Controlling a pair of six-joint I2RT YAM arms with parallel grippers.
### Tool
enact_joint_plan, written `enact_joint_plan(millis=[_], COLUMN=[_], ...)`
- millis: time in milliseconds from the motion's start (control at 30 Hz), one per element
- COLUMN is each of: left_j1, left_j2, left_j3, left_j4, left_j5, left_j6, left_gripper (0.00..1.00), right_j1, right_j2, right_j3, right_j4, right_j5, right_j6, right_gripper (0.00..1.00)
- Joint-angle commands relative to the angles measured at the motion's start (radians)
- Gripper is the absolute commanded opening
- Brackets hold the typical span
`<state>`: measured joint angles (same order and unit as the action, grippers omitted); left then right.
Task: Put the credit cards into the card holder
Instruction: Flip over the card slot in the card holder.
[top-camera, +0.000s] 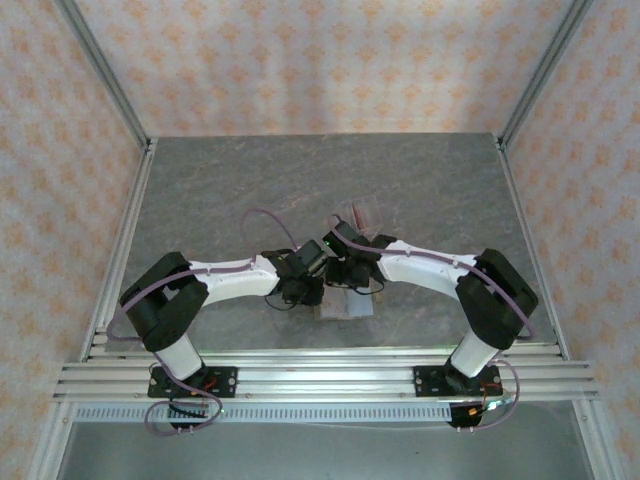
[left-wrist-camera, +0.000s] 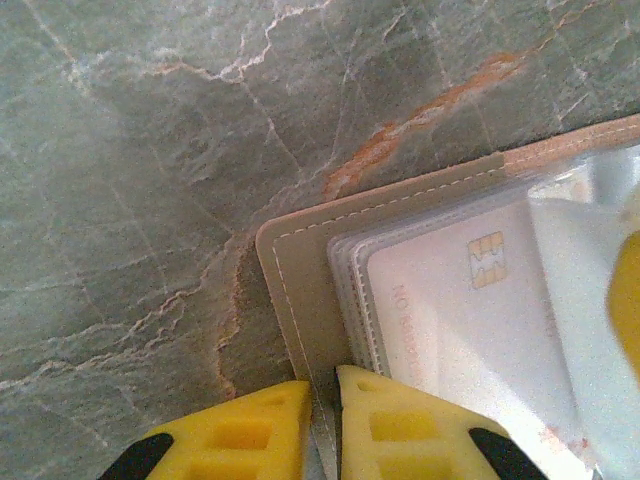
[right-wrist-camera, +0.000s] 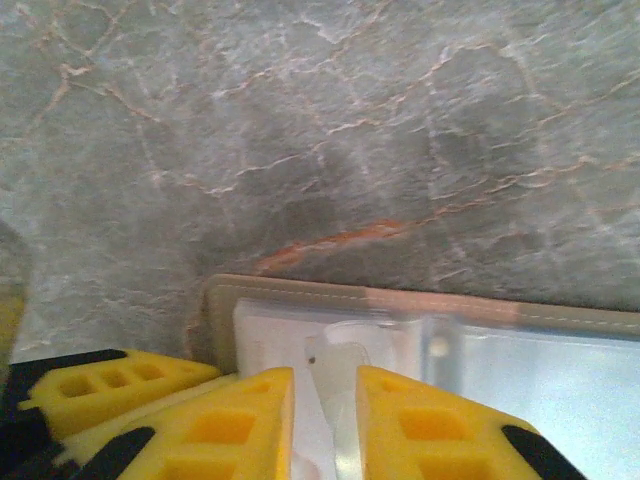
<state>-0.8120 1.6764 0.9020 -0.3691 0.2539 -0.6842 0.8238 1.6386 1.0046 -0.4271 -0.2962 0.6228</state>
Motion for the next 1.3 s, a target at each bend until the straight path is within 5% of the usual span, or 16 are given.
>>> enact_joint_plan(millis=[0, 467, 1267], left_j1=[-0.017, -0.016, -0.007], left_j2=[0.024, -0.033, -0.183], left_j3=[-0.031, -0.044, -0.086], left_j4=[0.008, -0.016, -0.127], left_j5=[0.005, -0.012, -0.120], left_j6=[-0.020, -0.029, -0.023], left_gripper=[0.15, 0.16, 0.25], right_j1=[-0.005, -0.040, -0.031], right_j2=[-0.031, -0.088, 0.007], right_j3=[-0.028, -0.136, -0.115], right_j4=[0.053, 0.327, 0.477], right_j5=[-0.070, -0.259, -0.313], right_j6=[0.056, 0.191, 0.274], right_gripper=[0.25, 0.35, 0.41])
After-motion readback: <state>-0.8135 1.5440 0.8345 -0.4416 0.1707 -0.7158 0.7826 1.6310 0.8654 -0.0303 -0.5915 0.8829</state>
